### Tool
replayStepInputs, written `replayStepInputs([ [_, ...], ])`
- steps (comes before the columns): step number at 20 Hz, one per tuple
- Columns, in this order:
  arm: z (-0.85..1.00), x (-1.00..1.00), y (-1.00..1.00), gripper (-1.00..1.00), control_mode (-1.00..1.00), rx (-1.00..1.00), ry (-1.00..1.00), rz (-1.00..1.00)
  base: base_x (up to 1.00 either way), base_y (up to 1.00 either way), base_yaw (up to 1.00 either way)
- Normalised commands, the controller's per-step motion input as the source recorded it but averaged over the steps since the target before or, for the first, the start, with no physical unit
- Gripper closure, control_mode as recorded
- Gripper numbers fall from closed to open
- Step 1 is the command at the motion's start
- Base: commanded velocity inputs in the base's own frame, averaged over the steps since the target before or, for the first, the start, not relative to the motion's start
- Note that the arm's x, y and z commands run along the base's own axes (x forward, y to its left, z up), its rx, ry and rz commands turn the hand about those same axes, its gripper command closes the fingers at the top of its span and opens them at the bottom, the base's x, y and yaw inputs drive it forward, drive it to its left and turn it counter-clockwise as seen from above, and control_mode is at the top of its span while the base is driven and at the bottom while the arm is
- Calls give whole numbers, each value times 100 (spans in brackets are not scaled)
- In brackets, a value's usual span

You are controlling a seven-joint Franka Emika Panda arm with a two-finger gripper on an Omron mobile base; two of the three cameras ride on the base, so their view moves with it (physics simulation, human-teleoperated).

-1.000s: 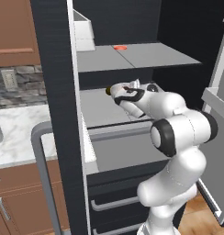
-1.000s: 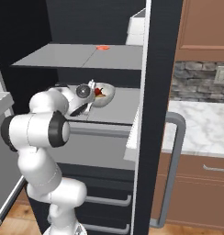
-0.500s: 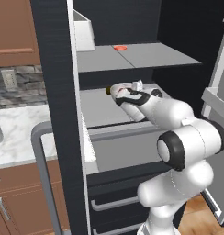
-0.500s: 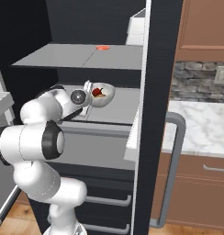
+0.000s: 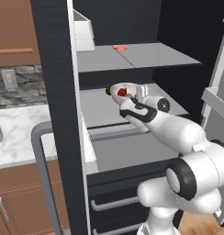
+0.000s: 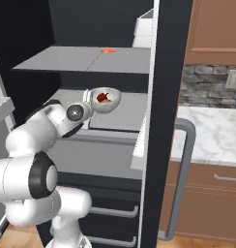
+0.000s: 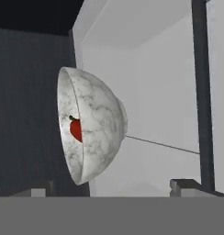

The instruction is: Pick the chicken drumstick and bell pepper from their plates and place them in the bowl. Then put the bowl in the fridge.

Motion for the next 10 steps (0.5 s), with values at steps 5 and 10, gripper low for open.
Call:
replayStepInputs([
  [5,51,-61,0,-100,-100,-18,0,0,0,0,0],
  [10,69,-49,0,-100,-100,-15,11,3,0,0,0],
])
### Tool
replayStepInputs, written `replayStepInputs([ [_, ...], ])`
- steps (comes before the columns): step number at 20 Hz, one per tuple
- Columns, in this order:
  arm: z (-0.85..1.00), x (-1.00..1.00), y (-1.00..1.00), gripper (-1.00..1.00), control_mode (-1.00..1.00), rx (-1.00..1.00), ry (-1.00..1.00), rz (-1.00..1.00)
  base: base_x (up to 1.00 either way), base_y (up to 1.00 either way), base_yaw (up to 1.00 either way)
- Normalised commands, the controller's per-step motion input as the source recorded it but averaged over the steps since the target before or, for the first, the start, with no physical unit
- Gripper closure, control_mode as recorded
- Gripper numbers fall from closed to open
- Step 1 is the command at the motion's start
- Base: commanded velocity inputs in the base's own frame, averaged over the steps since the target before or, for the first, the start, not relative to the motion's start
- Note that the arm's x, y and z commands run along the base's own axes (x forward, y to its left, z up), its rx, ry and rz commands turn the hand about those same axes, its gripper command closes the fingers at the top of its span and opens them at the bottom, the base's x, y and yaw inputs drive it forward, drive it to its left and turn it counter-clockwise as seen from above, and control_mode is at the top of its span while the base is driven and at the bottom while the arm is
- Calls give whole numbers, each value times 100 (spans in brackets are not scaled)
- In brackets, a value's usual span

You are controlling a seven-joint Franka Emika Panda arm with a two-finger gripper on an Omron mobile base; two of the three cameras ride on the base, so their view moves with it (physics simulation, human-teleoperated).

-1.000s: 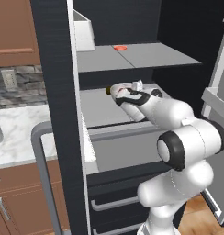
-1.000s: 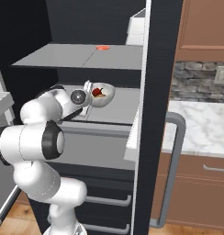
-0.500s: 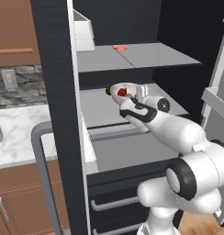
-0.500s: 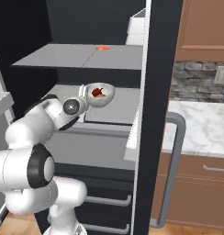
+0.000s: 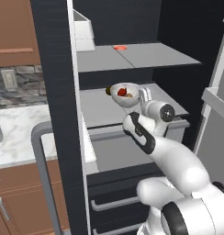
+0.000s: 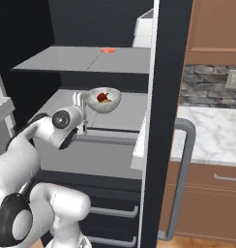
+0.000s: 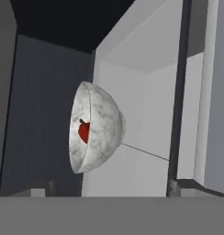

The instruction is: Pick the chicken drumstick and bell pepper from their plates and place them in the bowl. Then put the bowl in the fridge.

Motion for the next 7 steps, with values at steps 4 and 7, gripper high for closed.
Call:
replayStepInputs([
  [4,81,-39,0,-100,-100,-10,17,9,0,0,0],
  [7,66,-46,-5,-100,-100,-7,28,8,0,0,0],
])
